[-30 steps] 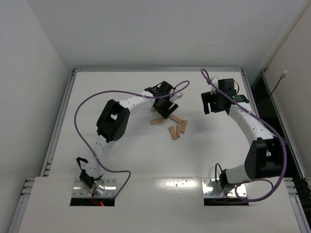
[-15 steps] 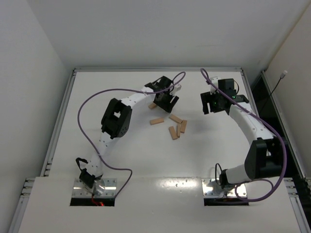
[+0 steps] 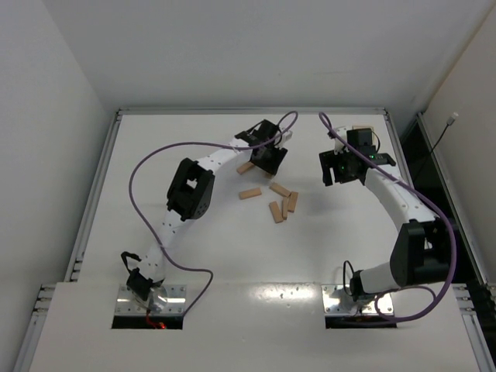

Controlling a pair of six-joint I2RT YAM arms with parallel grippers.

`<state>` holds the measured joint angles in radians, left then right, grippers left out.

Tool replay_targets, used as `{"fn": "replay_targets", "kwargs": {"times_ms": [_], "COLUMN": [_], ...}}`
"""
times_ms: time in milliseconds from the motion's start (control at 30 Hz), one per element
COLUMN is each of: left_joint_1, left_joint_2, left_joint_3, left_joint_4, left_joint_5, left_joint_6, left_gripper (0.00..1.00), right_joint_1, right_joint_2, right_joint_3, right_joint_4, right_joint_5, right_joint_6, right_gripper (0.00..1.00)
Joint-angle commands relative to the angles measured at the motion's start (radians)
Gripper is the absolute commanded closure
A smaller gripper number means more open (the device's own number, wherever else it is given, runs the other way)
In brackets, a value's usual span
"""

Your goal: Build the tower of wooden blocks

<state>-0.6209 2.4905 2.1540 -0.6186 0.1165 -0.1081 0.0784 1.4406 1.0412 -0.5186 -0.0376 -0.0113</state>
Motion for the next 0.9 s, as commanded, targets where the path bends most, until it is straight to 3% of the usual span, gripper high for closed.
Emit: {"fn": "replay_targets", "kwargs": {"times_ms": [0,33,67,133,333,667,867], "left_joint_1": [-0.01,-0.01,-0.01,-0.01,-0.01,-0.019,-0.091], "left_joint_2": [0.07,0.085,0.085,0.085,-0.036,-0.309,-0.331], "left_joint_3": [0.023,0.023,0.014,-0.017,-0.216,-0.696,-0.703], "left_joint_4": [-0.006,-0.006,-0.006,-0.015,-0.026,-0.026,-0.046], "left_joint_5": [-0.037,-0.046,-0.079,-0.107,-0.12,-0.031,0.009], "left_joint_6": [-0.033,-0.033,-0.045,-0.068,-0.09,-0.03,0.031], "left_gripper": [0.57,0.66,0.84,1.0,1.0,1.0,1.0], "right_joint_1": [-0.006,-0.006,-0.006,-0.006,-0.006,-0.006,-0.006], "right_joint_2": [-0.022,-0.022,-0.022,-0.031,-0.04,-0.049,-0.049], "right_joint_3": [0.002,0.002,0.002,0.002,-0.016,-0.026,-0.026], "right_joint_4": [0.011,0.011,0.011,0.011,0.011,0.011,0.011], "right_joint_5": [-0.027,-0.027,-0.027,-0.027,-0.018,-0.036,-0.045], "right_joint_6": [0.001,0.001,0.001,0.001,0.001,0.01,0.01], "right_gripper": [0.33,0.33,0.33,0.33,0.33,0.33,0.34]}}
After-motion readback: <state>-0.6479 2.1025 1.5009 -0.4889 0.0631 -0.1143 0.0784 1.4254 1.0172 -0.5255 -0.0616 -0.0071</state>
